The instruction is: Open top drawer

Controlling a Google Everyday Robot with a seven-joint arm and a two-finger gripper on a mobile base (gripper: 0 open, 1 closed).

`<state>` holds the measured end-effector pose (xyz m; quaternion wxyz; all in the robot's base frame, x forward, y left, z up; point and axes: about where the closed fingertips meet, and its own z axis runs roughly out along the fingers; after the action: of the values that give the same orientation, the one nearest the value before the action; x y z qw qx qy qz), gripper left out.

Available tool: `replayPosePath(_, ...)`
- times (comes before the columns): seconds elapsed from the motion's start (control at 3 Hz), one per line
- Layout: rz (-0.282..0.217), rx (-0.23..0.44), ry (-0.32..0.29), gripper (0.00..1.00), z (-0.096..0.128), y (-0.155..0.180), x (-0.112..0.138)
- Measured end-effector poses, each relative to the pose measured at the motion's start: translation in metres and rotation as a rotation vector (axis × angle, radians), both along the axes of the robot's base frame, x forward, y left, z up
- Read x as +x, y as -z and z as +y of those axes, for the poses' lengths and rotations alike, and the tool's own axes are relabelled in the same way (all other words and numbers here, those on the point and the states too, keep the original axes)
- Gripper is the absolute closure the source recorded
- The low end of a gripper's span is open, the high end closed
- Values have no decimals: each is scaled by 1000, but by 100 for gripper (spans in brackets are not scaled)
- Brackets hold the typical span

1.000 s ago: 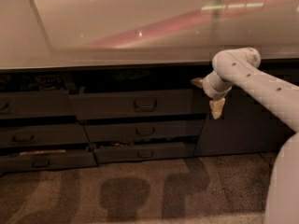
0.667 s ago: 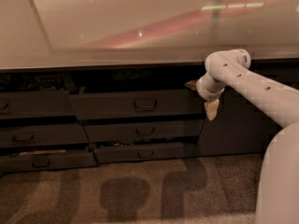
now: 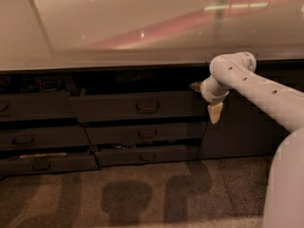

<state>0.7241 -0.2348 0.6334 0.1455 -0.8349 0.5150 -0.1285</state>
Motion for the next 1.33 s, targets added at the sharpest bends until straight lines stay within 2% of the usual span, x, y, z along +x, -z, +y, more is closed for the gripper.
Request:
replayPosePath(0.33,-74,55,105,0,-7,-7,-8)
replayPosePath(0.67,-100,95,151,0,-2,-5,-1)
replayPosePath(1.0,-100,95,151,0,-2,-5,-1)
replayPosePath(1.33,-100,95,151,8,-2,-5,-1)
